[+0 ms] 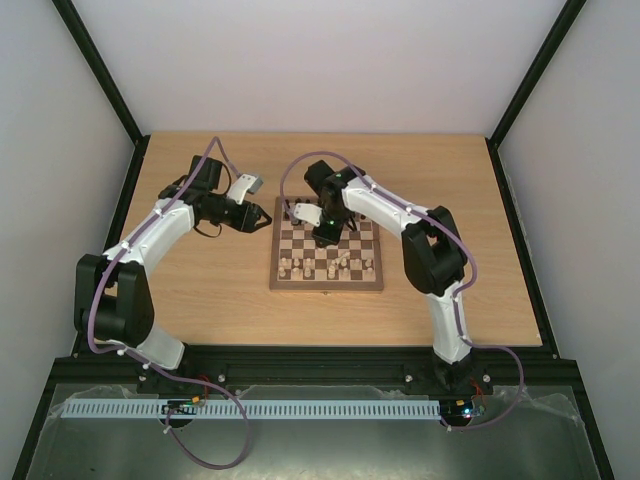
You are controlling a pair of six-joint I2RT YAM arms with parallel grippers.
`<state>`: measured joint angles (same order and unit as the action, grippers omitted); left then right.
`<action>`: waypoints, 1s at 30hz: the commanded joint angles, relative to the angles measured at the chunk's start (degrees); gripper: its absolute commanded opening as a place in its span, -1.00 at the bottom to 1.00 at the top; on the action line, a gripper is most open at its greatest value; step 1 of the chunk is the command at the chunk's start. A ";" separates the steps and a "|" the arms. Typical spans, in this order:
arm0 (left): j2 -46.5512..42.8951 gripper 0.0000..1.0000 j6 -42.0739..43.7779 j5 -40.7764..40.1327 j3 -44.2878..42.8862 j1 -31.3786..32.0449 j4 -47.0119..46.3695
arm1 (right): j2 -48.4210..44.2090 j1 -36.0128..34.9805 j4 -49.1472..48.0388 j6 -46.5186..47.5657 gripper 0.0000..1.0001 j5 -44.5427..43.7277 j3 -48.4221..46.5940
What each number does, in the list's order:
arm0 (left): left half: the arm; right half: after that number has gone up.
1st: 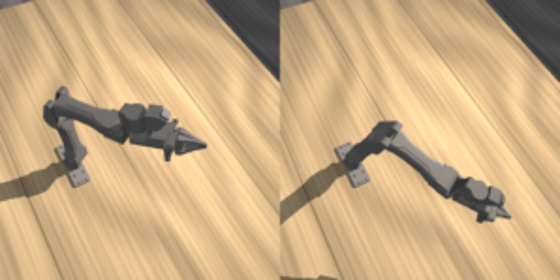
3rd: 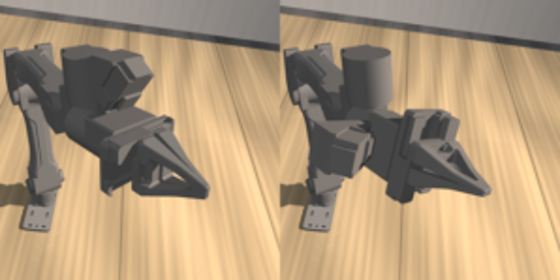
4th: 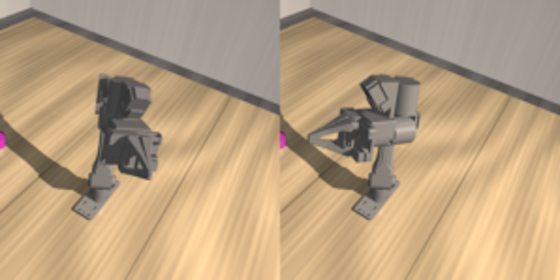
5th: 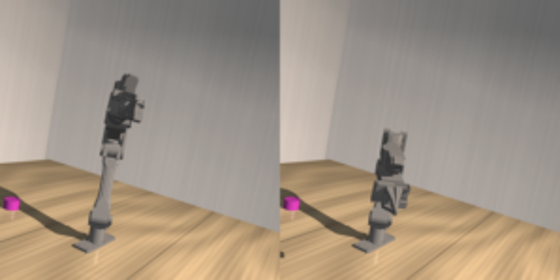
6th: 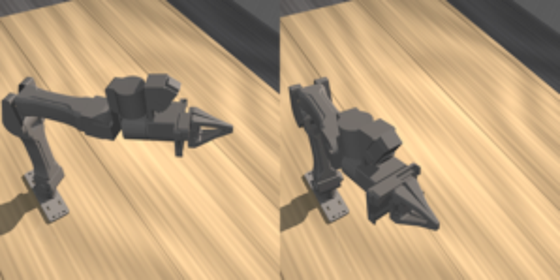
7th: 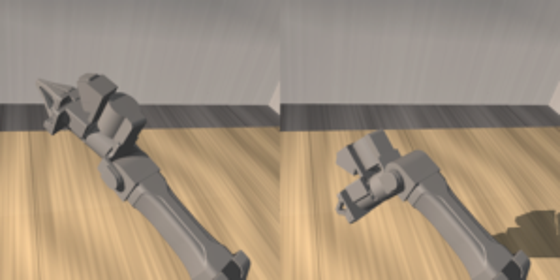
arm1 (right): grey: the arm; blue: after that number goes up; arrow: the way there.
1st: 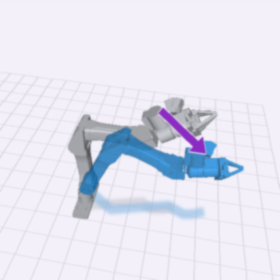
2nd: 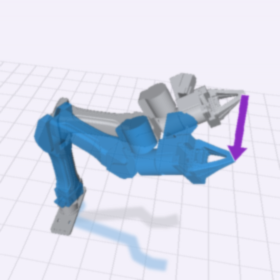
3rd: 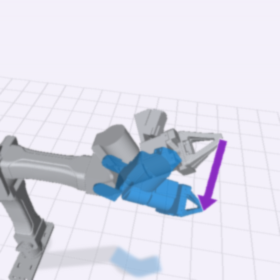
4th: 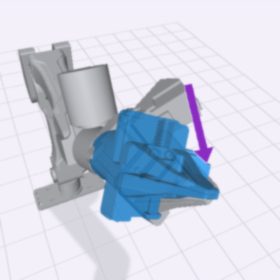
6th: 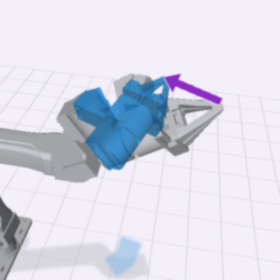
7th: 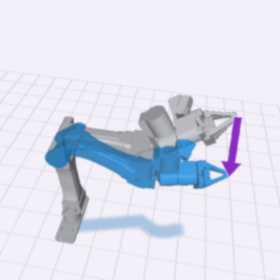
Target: Set up the chess pieces on the board
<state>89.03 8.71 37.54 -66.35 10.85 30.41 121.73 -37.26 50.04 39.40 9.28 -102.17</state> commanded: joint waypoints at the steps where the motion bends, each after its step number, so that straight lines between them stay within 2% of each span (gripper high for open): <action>1: 1.00 -0.09 -0.42 1.39 0.69 -0.22 -0.45 | -4.89 0.17 5.04 -1.16 -0.79 -2.35 -1.20; 8: 1.96 -0.09 -0.79 1.70 0.54 -0.22 -0.64 | -12.84 3.54 7.93 -1.50 -0.79 -2.38 4.25; 19: 2.81 -0.09 -0.75 1.62 -0.37 0.11 -0.14 | -28.21 4.65 3.02 1.27 -0.74 -1.86 23.80; 30: 2.64 -0.09 -0.04 1.23 -0.55 0.74 0.89 | -27.75 4.41 -3.80 2.65 -0.71 -1.99 32.28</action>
<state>91.50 8.36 38.15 -66.35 11.31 30.39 93.69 -32.38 47.92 40.73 6.76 -71.85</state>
